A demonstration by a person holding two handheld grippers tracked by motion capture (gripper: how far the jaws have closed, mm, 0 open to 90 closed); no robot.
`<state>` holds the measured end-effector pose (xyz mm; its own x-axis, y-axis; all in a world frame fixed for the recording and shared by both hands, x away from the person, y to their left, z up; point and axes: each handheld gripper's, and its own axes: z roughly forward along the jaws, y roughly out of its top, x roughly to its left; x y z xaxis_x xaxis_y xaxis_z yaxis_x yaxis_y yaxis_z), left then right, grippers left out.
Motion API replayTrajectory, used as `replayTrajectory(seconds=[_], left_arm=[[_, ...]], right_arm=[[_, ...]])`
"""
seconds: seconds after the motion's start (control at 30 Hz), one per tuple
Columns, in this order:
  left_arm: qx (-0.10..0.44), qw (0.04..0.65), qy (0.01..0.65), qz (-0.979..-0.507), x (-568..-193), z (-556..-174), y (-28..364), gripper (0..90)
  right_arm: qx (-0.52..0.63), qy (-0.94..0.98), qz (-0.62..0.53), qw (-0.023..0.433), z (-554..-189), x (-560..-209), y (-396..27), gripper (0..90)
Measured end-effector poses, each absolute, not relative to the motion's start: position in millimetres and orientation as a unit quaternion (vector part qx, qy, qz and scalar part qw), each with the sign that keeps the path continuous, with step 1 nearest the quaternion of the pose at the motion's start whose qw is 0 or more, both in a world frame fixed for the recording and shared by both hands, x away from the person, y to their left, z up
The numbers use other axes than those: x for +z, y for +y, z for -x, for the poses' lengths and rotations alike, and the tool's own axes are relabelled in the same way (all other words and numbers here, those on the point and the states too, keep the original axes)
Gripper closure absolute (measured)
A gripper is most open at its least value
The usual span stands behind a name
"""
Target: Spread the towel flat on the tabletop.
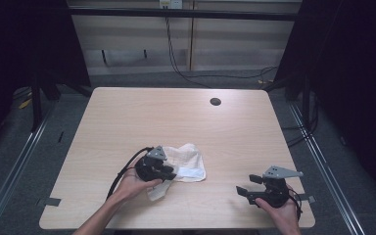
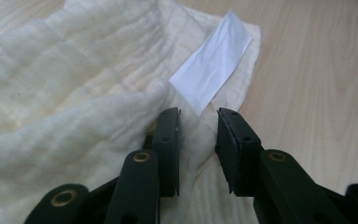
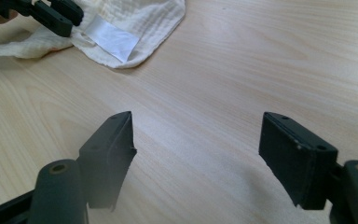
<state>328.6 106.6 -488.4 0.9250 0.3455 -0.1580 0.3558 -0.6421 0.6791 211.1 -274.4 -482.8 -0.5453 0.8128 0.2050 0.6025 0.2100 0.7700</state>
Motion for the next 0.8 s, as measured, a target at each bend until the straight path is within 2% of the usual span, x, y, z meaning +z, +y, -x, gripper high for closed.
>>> replayTrajectory(seconds=[0.13,0.23,0.33,0.43,0.53,0.8], left_arm=[[-0.010,0.374,0.192,-0.907,-490.0,-331.2,104.5,69.1],[0.005,0.366,0.191,-0.911,-490.9,-329.0,102.3,71.9],[0.014,0.363,0.186,-0.913,-490.8,-326.9,100.7,78.6],[-0.006,0.375,0.193,-0.907,-490.3,-330.2,104.5,85.2],[-0.009,0.378,0.191,-0.906,-487.2,-331.0,106.9,86.1],[-0.016,0.434,0.201,-0.878,-460.1,-331.5,120.4,86.4]], right_arm=[[0.425,0.768,-0.461,0.130,-210.5,-482.8,-274.3,26.1],[0.424,0.769,-0.462,0.128,-211.1,-483.4,-274.7,26.1],[0.424,0.768,-0.462,0.128,-210.9,-482.9,-274.4,26.1],[0.423,0.770,-0.459,0.128,-210.5,-482.8,-273.8,26.1],[0.423,0.771,-0.459,0.128,-210.9,-483.0,-273.5,26.1],[0.423,0.774,-0.455,0.120,-211.0,-483.3,-271.5,26.1]])
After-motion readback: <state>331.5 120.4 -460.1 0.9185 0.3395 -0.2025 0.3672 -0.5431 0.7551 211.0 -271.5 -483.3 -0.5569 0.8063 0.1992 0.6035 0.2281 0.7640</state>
